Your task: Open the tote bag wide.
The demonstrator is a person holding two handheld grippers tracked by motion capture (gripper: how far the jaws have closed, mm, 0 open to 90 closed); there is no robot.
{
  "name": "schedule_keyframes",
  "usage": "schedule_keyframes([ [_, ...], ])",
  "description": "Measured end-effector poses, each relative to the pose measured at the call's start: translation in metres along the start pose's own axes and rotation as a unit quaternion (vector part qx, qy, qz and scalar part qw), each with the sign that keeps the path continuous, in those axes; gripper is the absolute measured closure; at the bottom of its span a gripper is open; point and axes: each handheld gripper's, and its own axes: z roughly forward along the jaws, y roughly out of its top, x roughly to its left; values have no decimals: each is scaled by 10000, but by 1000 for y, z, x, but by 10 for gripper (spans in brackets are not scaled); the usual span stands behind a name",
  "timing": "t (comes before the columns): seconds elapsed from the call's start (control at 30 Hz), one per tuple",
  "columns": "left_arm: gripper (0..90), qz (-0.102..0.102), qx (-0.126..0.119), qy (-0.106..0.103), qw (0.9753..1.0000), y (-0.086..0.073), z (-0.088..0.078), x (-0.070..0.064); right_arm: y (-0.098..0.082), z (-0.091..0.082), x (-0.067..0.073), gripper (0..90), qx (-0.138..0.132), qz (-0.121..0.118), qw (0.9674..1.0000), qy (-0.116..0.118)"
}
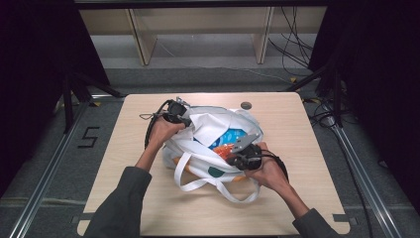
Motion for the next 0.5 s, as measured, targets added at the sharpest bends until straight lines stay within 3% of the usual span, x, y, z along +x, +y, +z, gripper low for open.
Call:
schedule_keyframes([
  [0.03,874,70,21,-81,9999,-3,-2,-4,4,-4,-2,900,-120,13,9999,34],
  [0.1,867,-14,-6,-385,9993,-9,-3,-9,13,-12,-7,900,-264,15,9996,-94],
  [0.17,869,21,-3,-473,9989,-14,-6,-14,22,-18,-14,900,-371,-100,9992,-119],
  [0.2,869,23,-27,-509,9987,-16,-8,-16,26,-20,-16,900,-412,-42,9989,-221],
  [0.3,861,107,-63,-679,9976,-19,-14,-23,37,-20,-28,900,-416,-18,9984,-378],
  [0.4,858,299,51,-730,9969,-24,-18,-28,43,-14,-46,900,-363,112,9977,-564],
  [0.5,860,277,50,-804,9964,-28,-20,-28,47,-9,-61,900,-265,262,9971,-667],
])
